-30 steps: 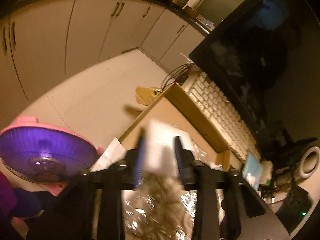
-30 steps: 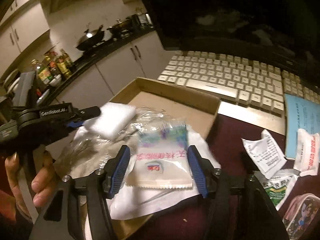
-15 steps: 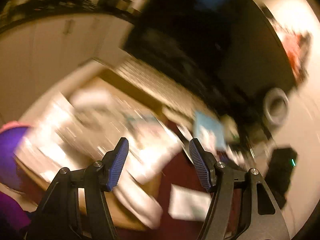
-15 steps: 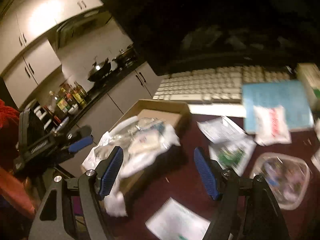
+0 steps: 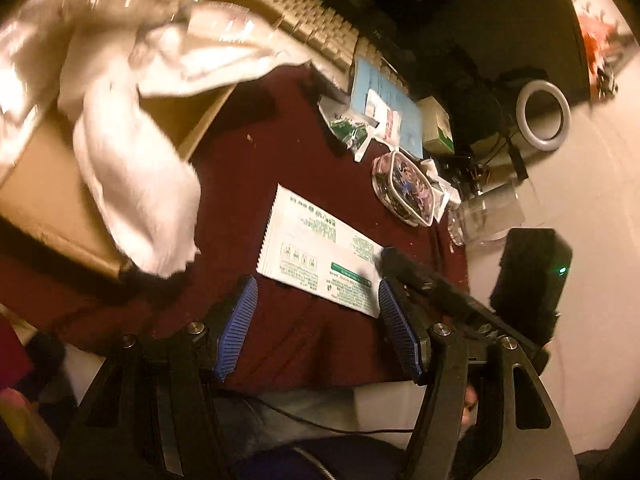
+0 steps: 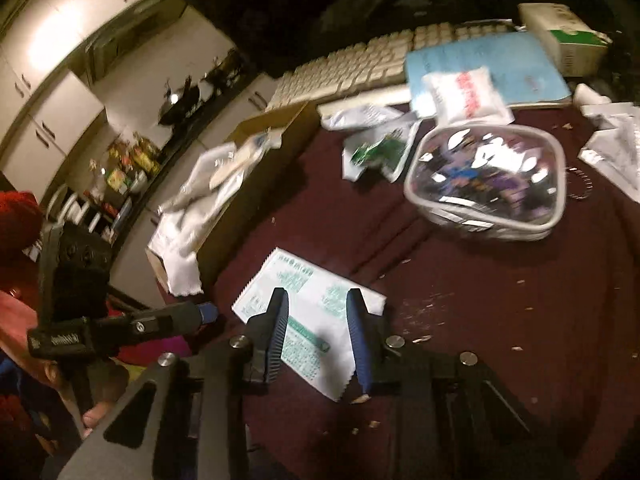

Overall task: Organize soft objects
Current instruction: 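Grasp the white printed paper leaflet with the left tool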

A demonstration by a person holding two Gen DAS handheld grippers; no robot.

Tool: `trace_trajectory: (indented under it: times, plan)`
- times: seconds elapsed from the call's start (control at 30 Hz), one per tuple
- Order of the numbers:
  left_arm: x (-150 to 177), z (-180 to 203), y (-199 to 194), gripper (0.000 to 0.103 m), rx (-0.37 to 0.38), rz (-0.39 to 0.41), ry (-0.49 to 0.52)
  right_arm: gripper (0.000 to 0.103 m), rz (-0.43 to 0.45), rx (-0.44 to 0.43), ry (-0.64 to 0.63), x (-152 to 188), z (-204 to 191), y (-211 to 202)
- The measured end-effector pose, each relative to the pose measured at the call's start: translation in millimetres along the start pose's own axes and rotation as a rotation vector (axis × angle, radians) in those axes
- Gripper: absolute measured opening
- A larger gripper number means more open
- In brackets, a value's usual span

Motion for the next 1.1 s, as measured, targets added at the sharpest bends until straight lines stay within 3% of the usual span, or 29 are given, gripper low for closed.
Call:
trace_trajectory:
  times: [0.17,0.37,0.5,0.67,0.73,0.8,0.87,0.97,1.03,1.07,1.1]
  plan:
    - [4,-5,4,0.063,0.026,0.013,-0.074,0.02,-0.018,0.024,-0.013,8,2,5]
    - [-7,-3,16,0.063,0.11,0.041,-0.138,0.016,-0.039,-0.026,0.022,12,12,4]
    - [-18,-3,20,0.062,0.112,0.075,-0.139,0.016,-0.042,-0.047,0.029,13,13,3]
    - [-19,4,41,0.039,0.121,0.049,-0.113,0.016,-0.036,-0.037,0.018,14,12,1]
    - [-18,0,50,0.018,0.108,0.034,-0.124,0.016,-0.036,-0.037,0.02,14,12,1]
    - [-17,-4,51,0.008,0.082,0.037,-0.119,0.016,-0.034,-0.035,0.019,15,12,1]
    - [-16,-3,50,0.006,0.058,0.046,-0.079,0.017,-0.029,-0.043,0.031,15,12,0]
    - [-16,3,43,0.004,0.09,0.062,-0.059,0.021,0.005,-0.046,0.043,11,13,-9]
    - [-17,4,37,0.004,0.086,0.075,-0.045,0.038,0.048,-0.036,0.041,6,14,-19]
    - [-17,2,34,0.004,0.082,0.076,-0.04,0.057,0.068,-0.033,0.042,3,15,-24]
    - [-16,1,33,0.004,0.084,0.073,-0.039,0.067,0.092,-0.029,0.047,0,16,-30]
Point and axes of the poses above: each gripper's, at about its wrist camera, not at the fingertips, and y roughly the way its jaws point, z to its right, x to its underside, the point moved 9 cm from there along y, roughly the way its jaws point, and after that the axes turned 13 degrees about x, right-handed, at the moved point
